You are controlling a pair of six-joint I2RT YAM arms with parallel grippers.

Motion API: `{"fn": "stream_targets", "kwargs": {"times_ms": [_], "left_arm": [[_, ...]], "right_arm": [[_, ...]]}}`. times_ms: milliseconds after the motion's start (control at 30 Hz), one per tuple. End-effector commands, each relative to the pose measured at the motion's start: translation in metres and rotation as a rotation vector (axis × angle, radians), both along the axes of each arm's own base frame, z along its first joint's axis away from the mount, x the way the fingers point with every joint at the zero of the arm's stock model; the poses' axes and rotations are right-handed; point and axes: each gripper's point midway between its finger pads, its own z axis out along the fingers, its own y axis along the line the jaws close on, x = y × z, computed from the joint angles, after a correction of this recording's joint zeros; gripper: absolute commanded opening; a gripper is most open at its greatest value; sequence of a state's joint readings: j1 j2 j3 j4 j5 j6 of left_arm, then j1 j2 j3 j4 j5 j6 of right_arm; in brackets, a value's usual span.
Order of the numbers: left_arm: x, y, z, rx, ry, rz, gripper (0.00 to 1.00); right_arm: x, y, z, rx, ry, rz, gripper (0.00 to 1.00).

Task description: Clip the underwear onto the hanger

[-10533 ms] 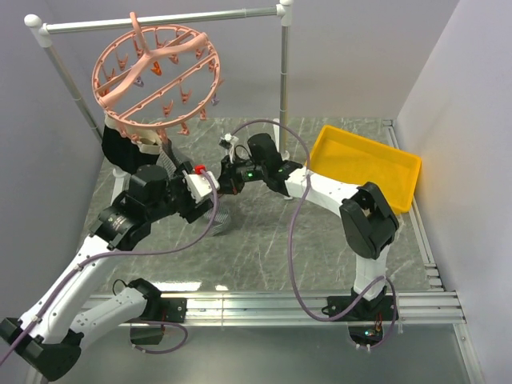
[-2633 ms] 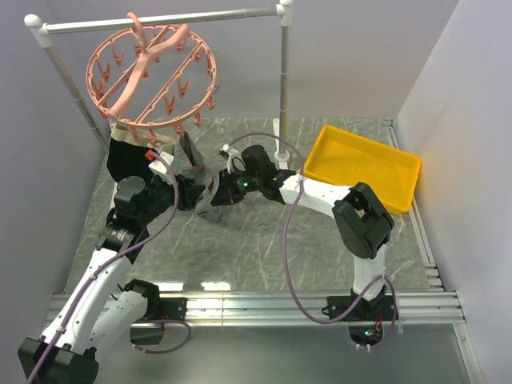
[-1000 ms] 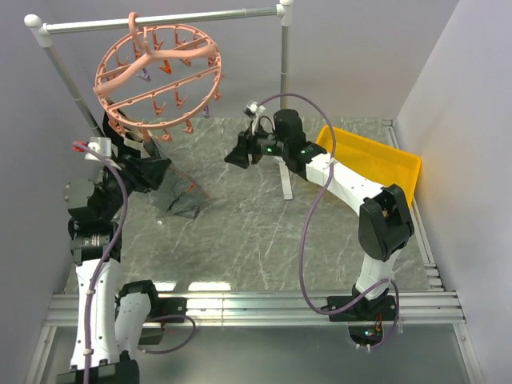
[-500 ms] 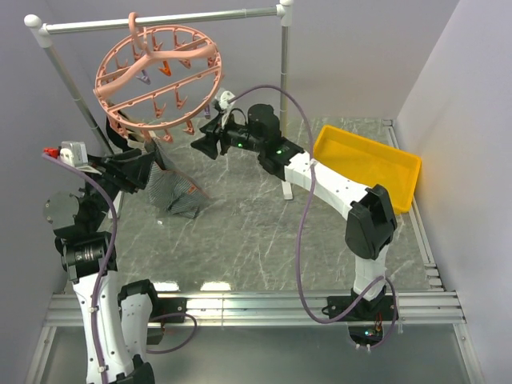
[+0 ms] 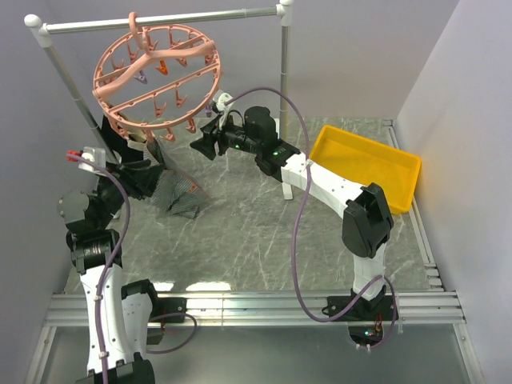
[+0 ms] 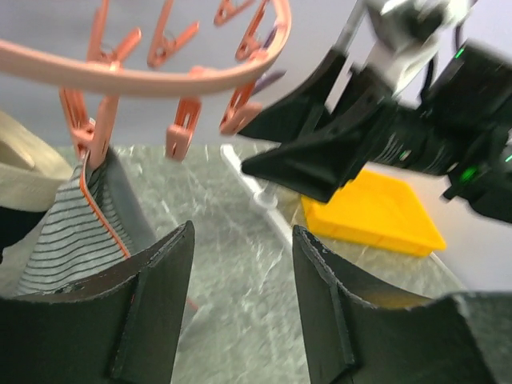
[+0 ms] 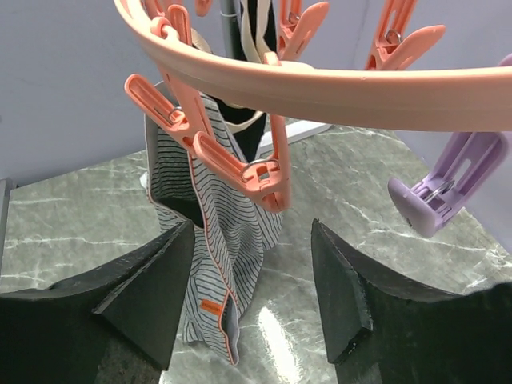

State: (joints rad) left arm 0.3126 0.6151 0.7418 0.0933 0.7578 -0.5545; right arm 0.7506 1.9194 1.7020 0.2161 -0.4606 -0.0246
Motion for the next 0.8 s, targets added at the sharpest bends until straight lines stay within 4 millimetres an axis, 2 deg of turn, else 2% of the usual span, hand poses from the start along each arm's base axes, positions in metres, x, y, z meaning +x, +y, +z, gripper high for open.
{"fn": "stream_targets", "kwargs": {"times_ms": [0, 433, 767], "left_arm": [[0.001, -0.003, 0.001, 0.132, -0.095, -0.039, 0.58], [0.003, -0.015, -0.029, 0.310, -0.128, -0.130, 0.62], [0.008, -0.019, -0.028, 0.323, -0.147, -0.148, 0.63]], "right_arm": [[-0.005, -0.007, 0.060, 0.086, -0.120, -0.014, 0.68], [0.004, -0.001, 0.082, 0.144, -0.197, -0.017, 0.73], [0.008, 0.011, 0.087, 0.151, -0.216, 0.011, 0.72]]}}
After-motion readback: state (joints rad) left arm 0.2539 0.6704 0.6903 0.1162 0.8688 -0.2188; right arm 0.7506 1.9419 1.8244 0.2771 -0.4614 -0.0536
